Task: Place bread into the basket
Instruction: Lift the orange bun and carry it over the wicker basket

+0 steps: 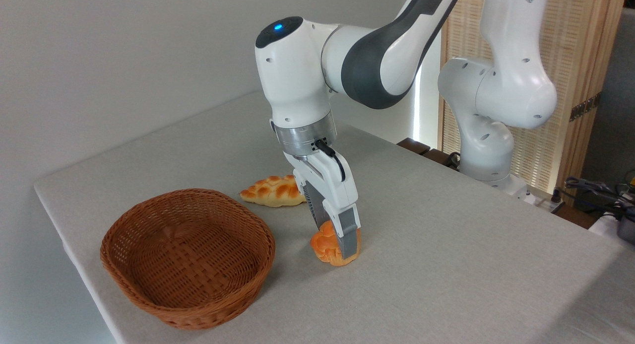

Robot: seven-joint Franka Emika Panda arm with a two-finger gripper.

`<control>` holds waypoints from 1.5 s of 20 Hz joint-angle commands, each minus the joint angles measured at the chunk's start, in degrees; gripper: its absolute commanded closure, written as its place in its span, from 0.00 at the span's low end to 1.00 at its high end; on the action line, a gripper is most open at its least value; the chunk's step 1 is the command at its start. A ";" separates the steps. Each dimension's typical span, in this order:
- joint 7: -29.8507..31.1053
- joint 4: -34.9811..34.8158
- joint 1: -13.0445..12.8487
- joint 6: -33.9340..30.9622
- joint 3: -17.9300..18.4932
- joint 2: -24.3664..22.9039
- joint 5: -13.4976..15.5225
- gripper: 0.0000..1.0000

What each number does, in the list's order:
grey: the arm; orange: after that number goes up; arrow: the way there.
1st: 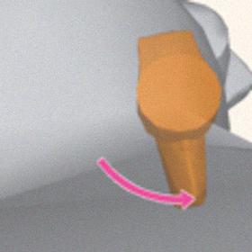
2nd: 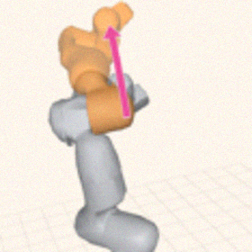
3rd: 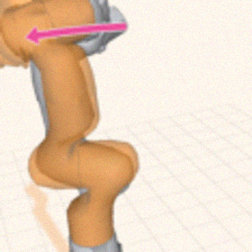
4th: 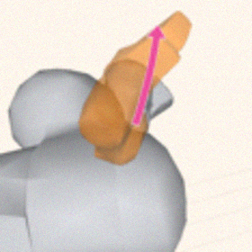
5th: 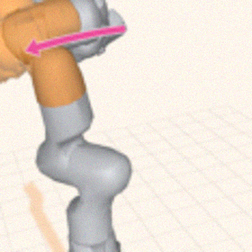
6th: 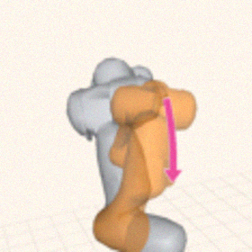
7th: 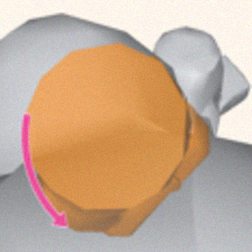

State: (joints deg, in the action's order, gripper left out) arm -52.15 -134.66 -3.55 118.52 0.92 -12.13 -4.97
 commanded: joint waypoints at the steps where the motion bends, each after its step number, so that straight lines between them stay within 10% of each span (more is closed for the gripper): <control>1: -0.94 -0.78 -0.50 0.84 0.66 -1.14 -0.92 0.70; 6: -0.94 0.27 -0.58 -2.14 0.66 -1.49 -0.92 0.70; 11: -1.02 12.12 -0.50 -18.32 0.66 -1.49 -0.22 0.67; 19: -0.32 29.79 -0.50 -15.00 2.16 10.45 6.01 0.67; 26: 0.03 31.82 -0.58 -2.16 -0.12 17.67 11.03 0.59; 28: -0.23 31.74 -0.67 -1.10 -0.30 18.20 10.68 0.47; 30: -0.32 31.74 -0.67 0.38 -0.48 19.25 10.50 0.00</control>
State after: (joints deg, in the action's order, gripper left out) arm -52.15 -103.95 -4.18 117.14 0.54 5.87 4.93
